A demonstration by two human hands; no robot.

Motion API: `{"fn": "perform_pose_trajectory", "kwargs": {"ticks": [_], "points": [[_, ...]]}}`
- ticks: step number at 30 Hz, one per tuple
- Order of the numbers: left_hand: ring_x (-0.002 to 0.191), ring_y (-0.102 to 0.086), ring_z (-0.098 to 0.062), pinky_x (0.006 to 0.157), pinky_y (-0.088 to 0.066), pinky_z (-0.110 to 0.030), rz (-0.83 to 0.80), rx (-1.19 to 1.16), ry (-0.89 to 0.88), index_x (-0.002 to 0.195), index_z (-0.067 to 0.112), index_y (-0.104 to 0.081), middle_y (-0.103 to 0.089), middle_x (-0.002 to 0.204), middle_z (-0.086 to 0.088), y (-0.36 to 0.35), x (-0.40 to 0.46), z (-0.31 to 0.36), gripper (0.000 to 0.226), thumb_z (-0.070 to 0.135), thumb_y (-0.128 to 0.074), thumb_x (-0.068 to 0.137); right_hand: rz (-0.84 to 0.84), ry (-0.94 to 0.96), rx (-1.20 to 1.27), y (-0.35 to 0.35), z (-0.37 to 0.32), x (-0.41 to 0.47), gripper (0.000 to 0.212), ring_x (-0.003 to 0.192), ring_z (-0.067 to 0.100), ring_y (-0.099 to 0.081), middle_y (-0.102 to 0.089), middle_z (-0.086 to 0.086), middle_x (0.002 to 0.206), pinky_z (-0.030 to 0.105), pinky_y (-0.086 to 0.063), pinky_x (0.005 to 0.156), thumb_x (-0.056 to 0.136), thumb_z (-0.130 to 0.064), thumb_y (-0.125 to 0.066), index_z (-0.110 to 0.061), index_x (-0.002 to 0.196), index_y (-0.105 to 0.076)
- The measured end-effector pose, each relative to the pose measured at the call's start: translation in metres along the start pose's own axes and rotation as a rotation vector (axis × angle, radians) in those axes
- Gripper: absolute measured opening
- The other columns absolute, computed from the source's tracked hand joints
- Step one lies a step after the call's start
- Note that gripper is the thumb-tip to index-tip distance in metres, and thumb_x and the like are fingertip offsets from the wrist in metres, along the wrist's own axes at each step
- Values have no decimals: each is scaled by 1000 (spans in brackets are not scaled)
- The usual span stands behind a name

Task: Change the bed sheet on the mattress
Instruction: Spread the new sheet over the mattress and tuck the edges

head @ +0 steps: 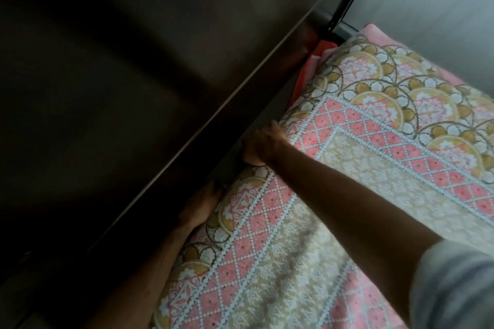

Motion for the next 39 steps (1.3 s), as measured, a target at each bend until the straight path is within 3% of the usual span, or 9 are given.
{"fn": "perform_pose_trajectory", "kwargs": {"ticks": [4, 7, 11, 13, 19, 24, 28, 35, 39], "points": [[137, -47, -25, 114, -35, -40, 78, -268, -55, 142, 29, -51, -52, 146, -1, -12, -11, 6, 49, 57, -37, 104, 578, 42, 164, -37, 34, -59, 55, 147, 30, -32, -42, 9, 154, 60, -13, 120, 101, -51, -34, -21, 144, -48], [135, -47, -14, 113, -37, -35, 172, -127, -322, 141, 35, -49, -51, 144, 8, -16, -37, 10, 51, 63, -35, 100, 750, -87, 310, -85, 51, -117, 66, 155, 26, -6, -14, 6, 167, 60, -7, 122, 103, -51, -32, -20, 159, -20], [141, -35, -2, 118, -26, -20, 348, 203, -651, 157, 19, -33, -36, 159, 0, -33, -71, 9, 60, 43, -39, 103, 639, -310, 478, -158, 35, -177, 70, 155, 24, 2, -1, 6, 169, 59, -10, 122, 103, -51, -22, -15, 161, -6], [147, -33, -15, 121, -24, -27, 426, 390, -724, 158, 13, -29, -32, 162, -7, -38, -84, 1, 64, 41, -38, 101, 589, -267, 443, -180, 7, -196, 71, 155, 28, 2, 0, 8, 169, 61, -12, 121, 103, -54, -19, -15, 161, -6], [151, -27, -35, 118, -31, -51, 445, 839, -860, 158, 7, -29, -25, 165, -15, -39, -121, -31, 63, 37, -37, 103, 560, 156, 356, -210, -111, -254, 75, 154, 36, -1, -6, 8, 168, 66, -16, 117, 101, -60, -34, -17, 160, -15], [155, -14, -37, 119, -20, -61, 430, 1172, -824, 160, 13, -23, -20, 167, -12, -59, -180, -86, 68, 47, -32, 102, 502, 503, 247, -272, -203, -333, 69, 154, 35, 1, -6, 6, 168, 63, -11, 120, 104, -55, -29, -20, 161, -12], [155, -8, -38, 117, -16, -68, 374, 1205, -848, 162, 19, -19, -13, 169, -11, -105, -229, -118, 72, 55, -31, 101, 442, 535, 157, -329, -209, -393, 65, 154, 31, -9, -13, 5, 168, 56, -10, 123, 105, -49, -28, -20, 161, -11], [155, -3, -40, 113, -12, -75, 241, 1239, -919, 162, 23, -13, -7, 168, -17, -206, -277, -118, 80, 65, -33, 98, 486, 153, 414, -420, -156, -497, 54, 145, 28, -37, -41, 3, 156, 50, -24, 120, 102, -49, -41, -29, 152, -39], [154, 3, -44, 114, -7, -76, 90, 1252, -1085, 163, 23, -10, 1, 168, -19, -262, -313, -117, 83, 69, -35, 98, 471, 266, 376, -463, -193, -558, 53, 134, 31, -47, -51, 3, 145, 52, -41, 107, 94, -52, -54, -29, 142, -52]]}}
Point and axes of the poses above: each hand's wrist, its own x-axis towards the middle knuckle, its own y-axis out of the back of the hand, z = x × y, the point moved 1 cm from there along x, towards the middle knuckle
